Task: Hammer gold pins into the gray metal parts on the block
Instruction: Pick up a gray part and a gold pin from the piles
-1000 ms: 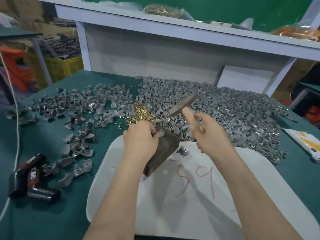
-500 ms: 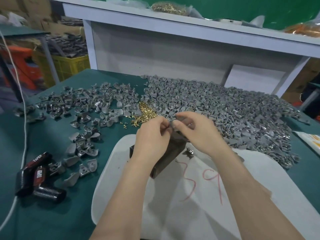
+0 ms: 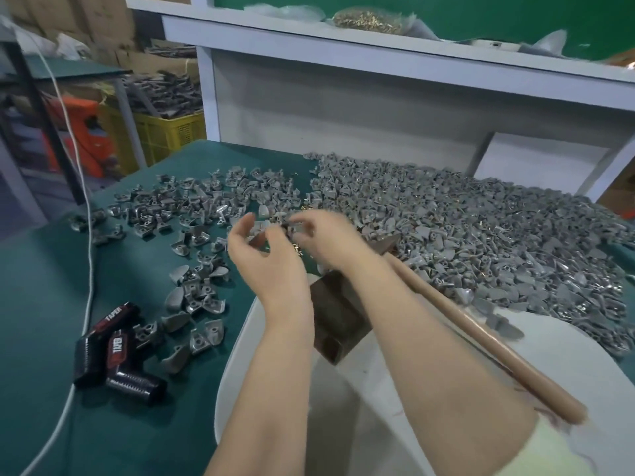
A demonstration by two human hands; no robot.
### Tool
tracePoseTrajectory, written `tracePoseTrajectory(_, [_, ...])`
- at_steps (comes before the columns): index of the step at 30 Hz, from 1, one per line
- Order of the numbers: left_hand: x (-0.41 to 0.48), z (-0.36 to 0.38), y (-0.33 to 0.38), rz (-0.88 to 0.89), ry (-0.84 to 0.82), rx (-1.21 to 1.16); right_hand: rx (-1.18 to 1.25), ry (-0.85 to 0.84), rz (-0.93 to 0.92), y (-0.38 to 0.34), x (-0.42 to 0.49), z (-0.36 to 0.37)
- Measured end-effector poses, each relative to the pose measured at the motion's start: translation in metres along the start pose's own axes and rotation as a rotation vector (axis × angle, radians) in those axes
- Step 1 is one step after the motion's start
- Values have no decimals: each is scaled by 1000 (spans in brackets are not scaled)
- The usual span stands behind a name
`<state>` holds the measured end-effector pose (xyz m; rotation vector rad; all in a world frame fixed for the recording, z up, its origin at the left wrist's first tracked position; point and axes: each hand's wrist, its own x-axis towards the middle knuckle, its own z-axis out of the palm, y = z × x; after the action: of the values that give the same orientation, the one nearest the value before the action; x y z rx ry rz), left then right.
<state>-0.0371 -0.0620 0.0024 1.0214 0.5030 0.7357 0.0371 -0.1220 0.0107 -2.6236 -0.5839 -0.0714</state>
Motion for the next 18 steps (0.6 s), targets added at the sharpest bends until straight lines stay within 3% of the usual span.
tracePoseTrajectory(3, [8, -4, 2, -6, 116, -53, -54, -226, -159, -30, 15, 24])
tracePoseTrajectory(5, [10, -5, 3, -16, 144, -61, -43, -296, -151, -39, 23, 37])
tracePoseTrajectory(8, [10, -5, 3, -39, 143, -66, -41, -221, -79, -42, 25, 55])
tracePoseTrajectory(12, [8, -4, 4, -55, 148, -84, -151, -165, -185, -40, 22, 49])
tracePoseTrajectory(18, [8, -4, 1, -23, 124, -97, 133, 48, -79, -33, 24, 29])
